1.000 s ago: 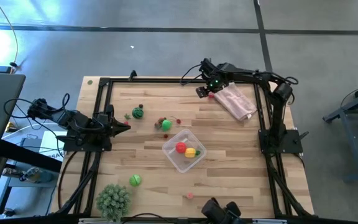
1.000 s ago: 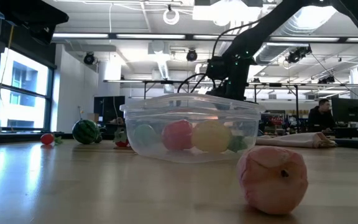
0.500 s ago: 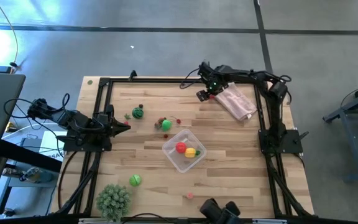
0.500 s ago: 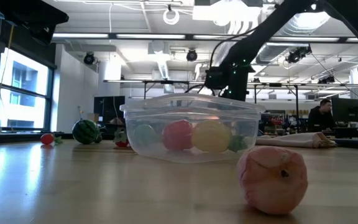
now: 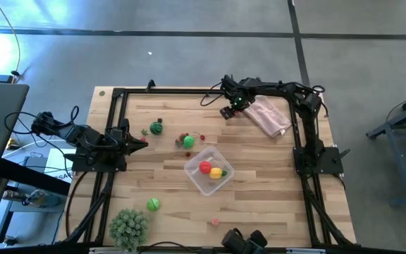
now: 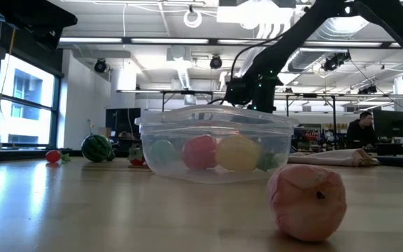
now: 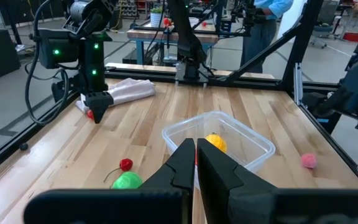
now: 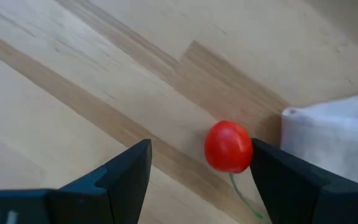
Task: Pick and placing Produce into tupperware
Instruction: Put the red cherry into the transparent container
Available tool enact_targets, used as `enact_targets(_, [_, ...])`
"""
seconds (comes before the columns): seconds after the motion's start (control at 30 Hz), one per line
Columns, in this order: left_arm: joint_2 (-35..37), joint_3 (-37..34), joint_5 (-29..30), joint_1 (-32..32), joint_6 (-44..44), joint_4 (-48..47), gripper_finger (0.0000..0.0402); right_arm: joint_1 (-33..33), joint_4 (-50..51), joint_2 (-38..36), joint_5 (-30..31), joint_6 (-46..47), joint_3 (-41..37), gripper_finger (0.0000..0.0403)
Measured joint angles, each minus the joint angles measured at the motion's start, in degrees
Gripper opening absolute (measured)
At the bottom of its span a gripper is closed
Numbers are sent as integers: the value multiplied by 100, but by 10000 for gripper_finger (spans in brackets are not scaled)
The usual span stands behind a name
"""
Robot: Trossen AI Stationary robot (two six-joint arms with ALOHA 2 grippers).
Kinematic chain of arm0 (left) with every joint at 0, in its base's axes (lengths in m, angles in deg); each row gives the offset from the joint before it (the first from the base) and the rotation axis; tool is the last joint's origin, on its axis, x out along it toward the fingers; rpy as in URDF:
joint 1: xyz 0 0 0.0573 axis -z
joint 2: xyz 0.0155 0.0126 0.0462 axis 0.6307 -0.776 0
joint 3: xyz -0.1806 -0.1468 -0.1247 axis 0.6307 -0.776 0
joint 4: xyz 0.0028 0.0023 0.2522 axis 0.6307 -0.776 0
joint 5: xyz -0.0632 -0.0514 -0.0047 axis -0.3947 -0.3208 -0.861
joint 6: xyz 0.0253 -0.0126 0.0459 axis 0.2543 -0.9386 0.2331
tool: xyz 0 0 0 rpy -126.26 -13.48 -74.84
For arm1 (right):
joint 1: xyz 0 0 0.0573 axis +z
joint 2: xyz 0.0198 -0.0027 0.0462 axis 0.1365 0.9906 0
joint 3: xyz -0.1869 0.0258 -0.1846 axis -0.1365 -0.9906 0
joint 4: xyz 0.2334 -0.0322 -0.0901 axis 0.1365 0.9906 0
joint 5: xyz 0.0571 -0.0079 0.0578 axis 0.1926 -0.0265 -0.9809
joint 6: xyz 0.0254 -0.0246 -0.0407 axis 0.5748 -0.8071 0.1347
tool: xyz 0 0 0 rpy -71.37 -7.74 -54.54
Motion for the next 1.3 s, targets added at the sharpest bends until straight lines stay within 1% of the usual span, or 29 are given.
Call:
enact_targets(0.23, [0,0,0,0,1,0,8,0,-65,1,-18,-44,0,256])
enact_targets(0.37, [0,0,0,-2,0,0,8,-13,-113,2,206,-251,0,256])
enact_targets(0.47, [0,0,0,-2,1,0,8,-35,-94,1,231,-367,0,253])
enact_targets(0.8, [0,0,0,0,-1,0,8,-78,-101,1,201,-492,0,192])
enact_targets(1.3, [0,0,0,0,-1,0,8,-81,-39,0,258,-471,0,136])
